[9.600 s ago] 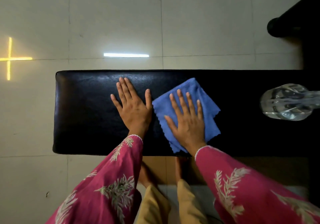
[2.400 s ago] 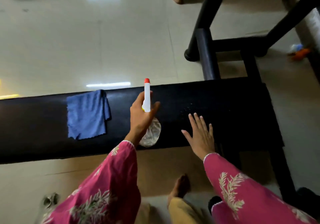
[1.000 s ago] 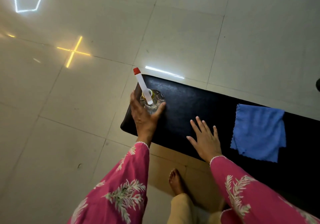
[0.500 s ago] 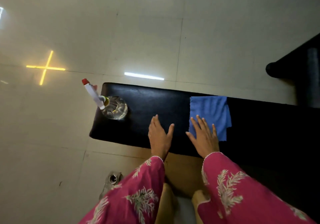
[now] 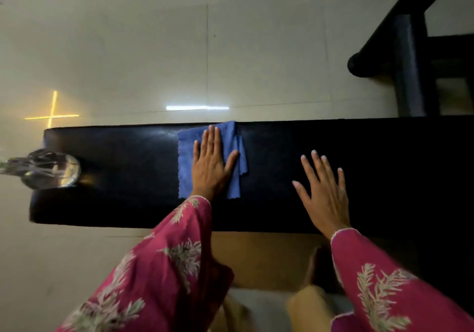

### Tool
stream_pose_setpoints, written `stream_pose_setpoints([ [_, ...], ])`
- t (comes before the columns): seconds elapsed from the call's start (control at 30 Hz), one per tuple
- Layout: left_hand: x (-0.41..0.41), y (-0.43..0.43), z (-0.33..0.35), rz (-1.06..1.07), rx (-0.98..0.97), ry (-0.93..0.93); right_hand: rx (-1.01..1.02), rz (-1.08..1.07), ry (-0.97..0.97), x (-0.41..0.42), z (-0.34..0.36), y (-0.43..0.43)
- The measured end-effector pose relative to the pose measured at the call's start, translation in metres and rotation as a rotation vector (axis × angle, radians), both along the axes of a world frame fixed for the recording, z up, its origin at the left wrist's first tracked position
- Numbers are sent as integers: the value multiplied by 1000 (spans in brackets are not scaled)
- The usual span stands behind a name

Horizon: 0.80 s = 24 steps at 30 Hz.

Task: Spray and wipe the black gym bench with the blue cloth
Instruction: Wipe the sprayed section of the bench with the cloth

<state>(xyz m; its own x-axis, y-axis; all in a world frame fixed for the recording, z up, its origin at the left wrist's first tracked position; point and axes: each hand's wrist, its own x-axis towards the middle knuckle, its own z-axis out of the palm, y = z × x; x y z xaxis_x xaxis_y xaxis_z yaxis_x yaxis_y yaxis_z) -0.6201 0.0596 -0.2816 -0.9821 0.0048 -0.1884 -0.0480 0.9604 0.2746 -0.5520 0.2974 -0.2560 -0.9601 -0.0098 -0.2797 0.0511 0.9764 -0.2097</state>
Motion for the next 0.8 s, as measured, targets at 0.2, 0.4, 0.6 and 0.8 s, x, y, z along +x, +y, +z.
stream_pose_setpoints([
  [0.2, 30, 91, 1, -23, -43, -23, 36, -28, 7, -6, -11, 99],
  [0.4, -4, 128, -5, 283, -98, -5, 26, -125, 67, -9, -22, 153],
  [0.6, -10, 185, -8, -76, -33, 52, 10, -155, 50, -4, -29, 168],
  [0.8, -37, 216, -8, 293, -46, -14, 43, -166, 94, -2, -38, 168],
])
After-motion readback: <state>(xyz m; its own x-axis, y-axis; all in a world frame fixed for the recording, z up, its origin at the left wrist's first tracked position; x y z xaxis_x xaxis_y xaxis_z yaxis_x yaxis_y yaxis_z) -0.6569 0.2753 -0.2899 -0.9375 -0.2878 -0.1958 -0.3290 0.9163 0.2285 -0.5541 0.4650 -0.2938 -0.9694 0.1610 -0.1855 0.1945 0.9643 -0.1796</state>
